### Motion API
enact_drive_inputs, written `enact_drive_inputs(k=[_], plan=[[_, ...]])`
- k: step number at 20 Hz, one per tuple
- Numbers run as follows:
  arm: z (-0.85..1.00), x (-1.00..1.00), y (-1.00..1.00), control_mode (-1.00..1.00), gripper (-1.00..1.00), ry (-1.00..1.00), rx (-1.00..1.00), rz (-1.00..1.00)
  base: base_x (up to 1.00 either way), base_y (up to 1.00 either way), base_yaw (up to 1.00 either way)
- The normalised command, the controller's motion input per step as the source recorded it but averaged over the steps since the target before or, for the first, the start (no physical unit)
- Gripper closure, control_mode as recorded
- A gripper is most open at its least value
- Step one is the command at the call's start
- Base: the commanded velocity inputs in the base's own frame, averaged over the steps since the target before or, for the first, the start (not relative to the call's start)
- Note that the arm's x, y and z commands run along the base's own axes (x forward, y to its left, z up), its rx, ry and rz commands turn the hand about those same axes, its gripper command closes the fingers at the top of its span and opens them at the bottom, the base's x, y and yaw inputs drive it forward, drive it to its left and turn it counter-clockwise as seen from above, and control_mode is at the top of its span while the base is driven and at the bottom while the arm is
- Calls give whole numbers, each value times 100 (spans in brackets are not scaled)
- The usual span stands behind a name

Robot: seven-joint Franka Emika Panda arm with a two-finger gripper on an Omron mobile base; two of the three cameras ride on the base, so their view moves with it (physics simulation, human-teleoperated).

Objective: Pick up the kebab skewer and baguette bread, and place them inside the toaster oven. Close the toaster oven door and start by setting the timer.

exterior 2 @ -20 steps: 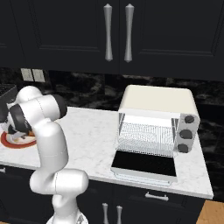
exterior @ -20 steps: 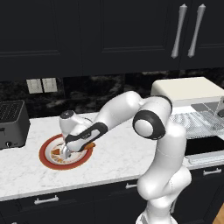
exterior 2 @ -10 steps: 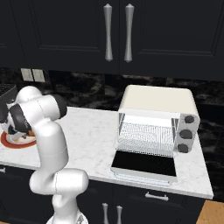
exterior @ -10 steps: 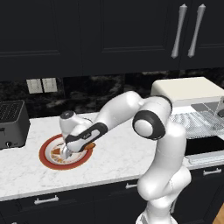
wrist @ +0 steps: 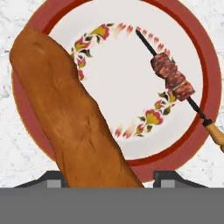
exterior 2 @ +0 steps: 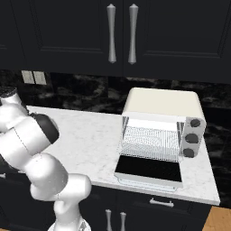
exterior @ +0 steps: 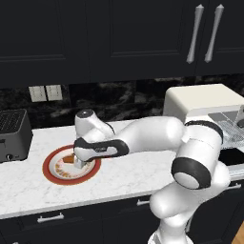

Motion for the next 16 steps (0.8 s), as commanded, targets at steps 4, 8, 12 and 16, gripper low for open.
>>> enact_drive_inputs(k=[4, 8, 12, 16], plan=[[50, -92, -91, -100, 100, -11, 6, 10, 0, 0, 0], [61, -54, -95, -100, 100, -5, 0, 10, 0, 0, 0], [68, -32, -99, -100, 100, 0, 0, 11, 0, 0, 0], [48, -24, -100, -100, 100, -8, 0, 13, 0, 0, 0]])
